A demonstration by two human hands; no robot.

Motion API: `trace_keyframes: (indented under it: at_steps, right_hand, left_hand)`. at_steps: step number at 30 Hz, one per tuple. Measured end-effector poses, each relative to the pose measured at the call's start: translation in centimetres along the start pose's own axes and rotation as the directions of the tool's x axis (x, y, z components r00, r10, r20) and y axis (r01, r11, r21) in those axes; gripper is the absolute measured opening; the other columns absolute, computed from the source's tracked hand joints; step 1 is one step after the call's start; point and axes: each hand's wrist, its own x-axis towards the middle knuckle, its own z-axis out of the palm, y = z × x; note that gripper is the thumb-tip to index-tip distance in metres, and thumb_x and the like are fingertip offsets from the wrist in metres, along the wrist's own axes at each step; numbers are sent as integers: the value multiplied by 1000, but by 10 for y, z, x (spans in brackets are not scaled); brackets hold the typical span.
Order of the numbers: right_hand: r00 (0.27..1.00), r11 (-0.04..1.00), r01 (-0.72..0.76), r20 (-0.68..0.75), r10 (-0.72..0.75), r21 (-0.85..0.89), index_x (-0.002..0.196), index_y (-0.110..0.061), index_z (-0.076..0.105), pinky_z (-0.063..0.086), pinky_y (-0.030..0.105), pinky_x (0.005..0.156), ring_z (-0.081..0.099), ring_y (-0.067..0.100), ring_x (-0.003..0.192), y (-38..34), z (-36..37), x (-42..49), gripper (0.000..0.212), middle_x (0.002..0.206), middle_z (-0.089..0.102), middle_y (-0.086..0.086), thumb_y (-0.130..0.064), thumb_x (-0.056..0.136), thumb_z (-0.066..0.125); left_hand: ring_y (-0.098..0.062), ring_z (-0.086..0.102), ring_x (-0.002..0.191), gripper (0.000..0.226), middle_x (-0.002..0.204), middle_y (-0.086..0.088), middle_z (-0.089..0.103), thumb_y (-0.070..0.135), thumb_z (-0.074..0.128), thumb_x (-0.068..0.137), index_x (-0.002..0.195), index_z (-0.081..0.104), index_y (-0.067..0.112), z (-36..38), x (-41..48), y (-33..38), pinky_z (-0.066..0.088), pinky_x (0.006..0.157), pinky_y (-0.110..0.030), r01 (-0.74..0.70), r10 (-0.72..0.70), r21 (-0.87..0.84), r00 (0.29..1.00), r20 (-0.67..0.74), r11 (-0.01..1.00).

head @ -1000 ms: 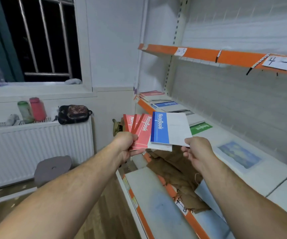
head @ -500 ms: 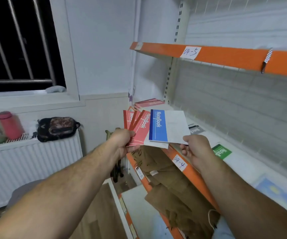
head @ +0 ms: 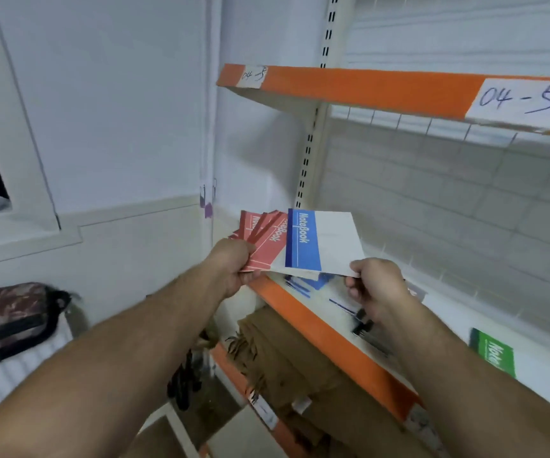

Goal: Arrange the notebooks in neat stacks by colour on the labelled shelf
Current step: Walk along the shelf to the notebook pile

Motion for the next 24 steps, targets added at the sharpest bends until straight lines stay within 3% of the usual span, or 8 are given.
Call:
trace_keyframes:
  at_steps: [7,10,12,14,16,19,22,24]
  right_hand:
    - [984,999,1,-179,6,37,83,-6,55,32,23,38,41,19,45,-11,67,53,14,45,51,5,-1,94,48]
    - [975,1000,-16,-222,19,17,83,-5,55,30,25,41,38,20,44,-8,80,63,14,43,50,5,-1,94,47]
    - [968,1000,-20,-251,20,4,86,-4,55,30,26,41,38,19,43,-9,83,68,12,45,50,6,-1,94,47]
    - [960,1000,-12,-281,16,17,86,-4,55,32,27,40,39,19,44,-11,85,74,11,46,50,7,0,94,47]
    - [952,1000,-7,-305,16,29,86,-4,54,34,27,39,41,19,45,-14,87,80,12,48,50,7,1,94,47]
    - [944,999,-2,-328,17,47,86,-4,54,35,25,39,42,18,44,-15,89,85,11,49,51,6,0,94,47]
    - [939,999,-16,-343,30,45,88,-3,54,36,26,40,43,18,44,-14,91,85,11,51,51,8,0,95,47]
    - [937,999,-21,-348,34,43,90,-2,55,37,26,40,44,17,44,-13,93,83,11,55,52,10,0,95,46]
  left_hand:
    - [-23,66,75,14,90,-11,68,14,49,102,91,56,11,-22,104,44,52,55,-28,13,-32,136,990,138,991]
    - [-25,69,78,12,94,-11,68,18,50,103,105,56,9,-21,137,51,57,62,-30,12,-50,220,984,171,975]
    - [-27,69,78,20,99,-13,68,18,51,102,116,56,5,-18,154,54,56,53,-29,11,-64,274,980,186,962]
    - [-27,69,77,21,101,-14,68,19,52,101,117,55,4,-14,170,55,51,49,-26,1,-71,328,977,200,945]
    - [-28,69,76,22,97,-14,68,20,52,101,114,56,3,-9,184,56,56,57,-29,-26,-61,398,977,203,917]
    - [-30,70,75,23,95,-14,67,26,52,100,108,56,5,-3,202,58,60,73,-37,-173,53,629,977,204,758]
    - [-26,69,74,29,95,-11,67,34,55,99,108,58,7,-1,211,59,59,74,-37,-315,155,795,949,275,519]
    - [-26,70,74,31,94,-9,68,37,57,97,107,59,8,-3,217,57,60,75,-38,-356,186,837,934,305,415]
